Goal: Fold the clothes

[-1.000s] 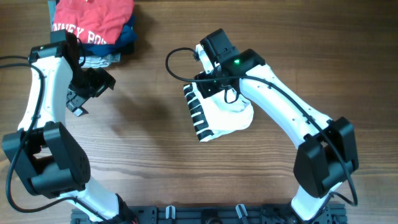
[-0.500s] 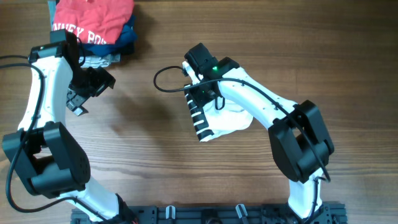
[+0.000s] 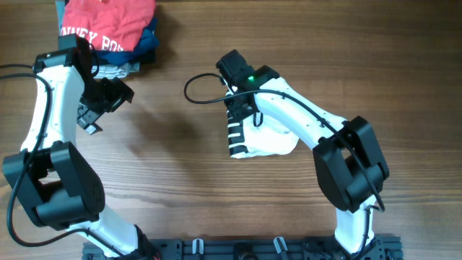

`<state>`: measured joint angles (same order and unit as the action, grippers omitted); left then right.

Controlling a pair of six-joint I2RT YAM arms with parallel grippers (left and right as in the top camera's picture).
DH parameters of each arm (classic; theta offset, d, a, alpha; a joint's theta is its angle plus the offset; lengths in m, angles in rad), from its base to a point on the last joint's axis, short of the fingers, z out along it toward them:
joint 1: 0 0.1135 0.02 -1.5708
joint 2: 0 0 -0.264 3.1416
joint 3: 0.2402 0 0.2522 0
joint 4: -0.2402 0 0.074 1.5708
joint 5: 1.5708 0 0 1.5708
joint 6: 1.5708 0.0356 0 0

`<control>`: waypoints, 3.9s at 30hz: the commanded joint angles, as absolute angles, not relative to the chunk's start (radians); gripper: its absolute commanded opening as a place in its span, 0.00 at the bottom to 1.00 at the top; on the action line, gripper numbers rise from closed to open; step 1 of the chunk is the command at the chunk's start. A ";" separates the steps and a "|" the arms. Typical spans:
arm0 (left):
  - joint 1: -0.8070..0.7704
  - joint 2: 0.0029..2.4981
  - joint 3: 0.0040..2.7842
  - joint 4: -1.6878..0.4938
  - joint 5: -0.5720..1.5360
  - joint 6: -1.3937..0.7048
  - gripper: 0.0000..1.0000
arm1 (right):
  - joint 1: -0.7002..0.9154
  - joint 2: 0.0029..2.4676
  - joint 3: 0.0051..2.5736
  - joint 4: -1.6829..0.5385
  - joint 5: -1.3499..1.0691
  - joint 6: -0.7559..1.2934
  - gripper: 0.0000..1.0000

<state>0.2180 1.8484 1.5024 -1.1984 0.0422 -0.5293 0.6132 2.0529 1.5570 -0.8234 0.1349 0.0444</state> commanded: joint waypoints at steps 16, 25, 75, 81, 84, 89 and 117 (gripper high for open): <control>0.220 1.848 1.495 -1.196 0.032 -0.529 1.00 | 0.515 1.983 1.629 -0.992 0.190 0.194 0.12; 0.220 1.848 1.495 -1.200 0.032 -0.529 1.00 | 0.494 1.990 1.628 -1.005 0.058 0.176 0.31; 0.220 1.848 1.495 -1.218 0.032 -0.529 1.00 | 0.418 2.044 1.556 -0.908 -0.045 0.139 0.11; 0.220 1.848 1.495 -1.219 0.031 -0.528 1.00 | 0.418 2.045 1.557 -0.890 0.071 0.275 0.04; 0.220 1.848 1.495 -1.218 0.031 -0.525 1.00 | 0.417 1.996 1.591 -0.933 0.122 0.343 0.04; 0.220 1.848 1.495 -1.218 0.031 -0.521 1.00 | 0.384 1.822 1.615 -1.009 0.149 0.397 0.05; 0.220 1.848 1.495 -1.218 0.032 -0.521 1.00 | 0.402 2.039 1.539 -0.810 -0.024 0.239 0.32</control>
